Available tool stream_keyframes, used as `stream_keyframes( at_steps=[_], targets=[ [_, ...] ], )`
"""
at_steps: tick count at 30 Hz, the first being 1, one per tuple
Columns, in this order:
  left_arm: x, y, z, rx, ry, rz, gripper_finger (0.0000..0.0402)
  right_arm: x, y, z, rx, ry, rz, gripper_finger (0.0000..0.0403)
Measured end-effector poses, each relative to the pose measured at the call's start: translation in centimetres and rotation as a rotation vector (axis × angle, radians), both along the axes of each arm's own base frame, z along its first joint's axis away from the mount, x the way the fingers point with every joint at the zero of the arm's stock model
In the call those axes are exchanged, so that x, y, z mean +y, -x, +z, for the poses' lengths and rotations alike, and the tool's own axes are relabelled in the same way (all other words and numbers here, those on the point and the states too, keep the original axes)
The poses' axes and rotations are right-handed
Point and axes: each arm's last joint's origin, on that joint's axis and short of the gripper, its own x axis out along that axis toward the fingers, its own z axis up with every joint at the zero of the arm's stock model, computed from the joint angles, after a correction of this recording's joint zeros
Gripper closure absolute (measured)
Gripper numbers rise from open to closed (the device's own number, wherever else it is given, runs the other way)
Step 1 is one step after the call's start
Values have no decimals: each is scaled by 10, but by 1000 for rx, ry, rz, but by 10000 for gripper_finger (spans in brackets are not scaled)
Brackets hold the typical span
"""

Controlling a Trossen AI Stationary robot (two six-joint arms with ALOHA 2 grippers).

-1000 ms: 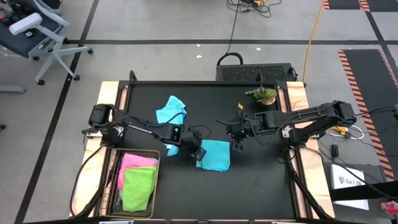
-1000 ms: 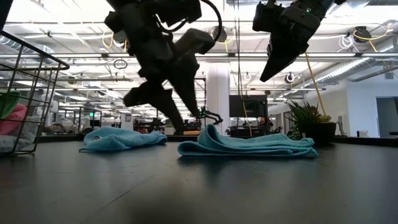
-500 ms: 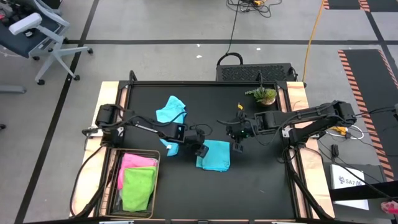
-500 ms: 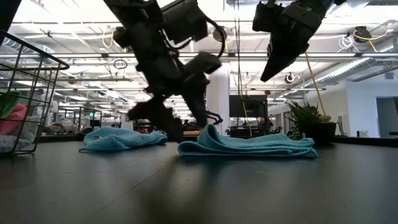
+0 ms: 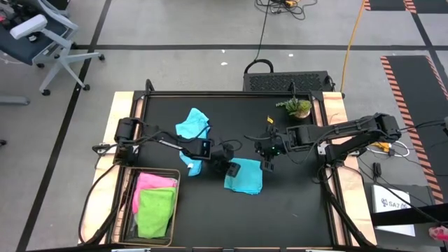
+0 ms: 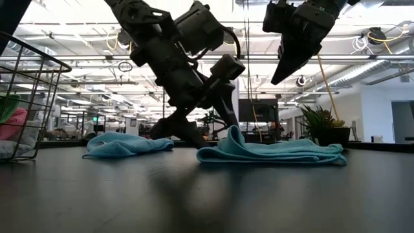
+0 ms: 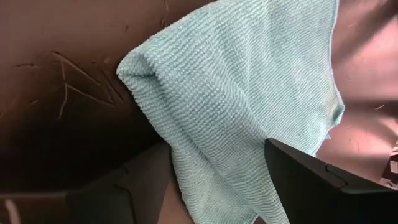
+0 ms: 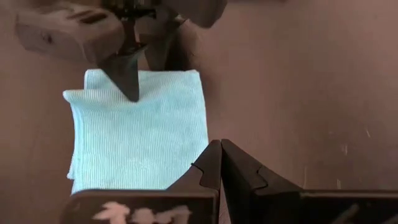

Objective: Fold microfiber towels
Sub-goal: Put the right folded blue microfiber cloth into the wire basket

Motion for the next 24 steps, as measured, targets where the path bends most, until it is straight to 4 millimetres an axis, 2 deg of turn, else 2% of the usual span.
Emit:
stream_keyframes(
  at_steps=[7, 12, 17, 24],
  targets=[
    [2, -1, 0, -12, 18, -13, 137, 5, 1, -1, 10, -71, 19, 403],
    [1, -2, 1, -19, 66, -42, 136, 17, 8, -21, 58, -133, 83, 403],
    [-2, -5, 4, -70, 119, -88, 135, 23, 9, -52, 28, -233, 45, 403],
    [-2, -10, 9, -137, 121, -87, 135, 25, 6, -57, -17, -233, 25, 403]
  ],
)
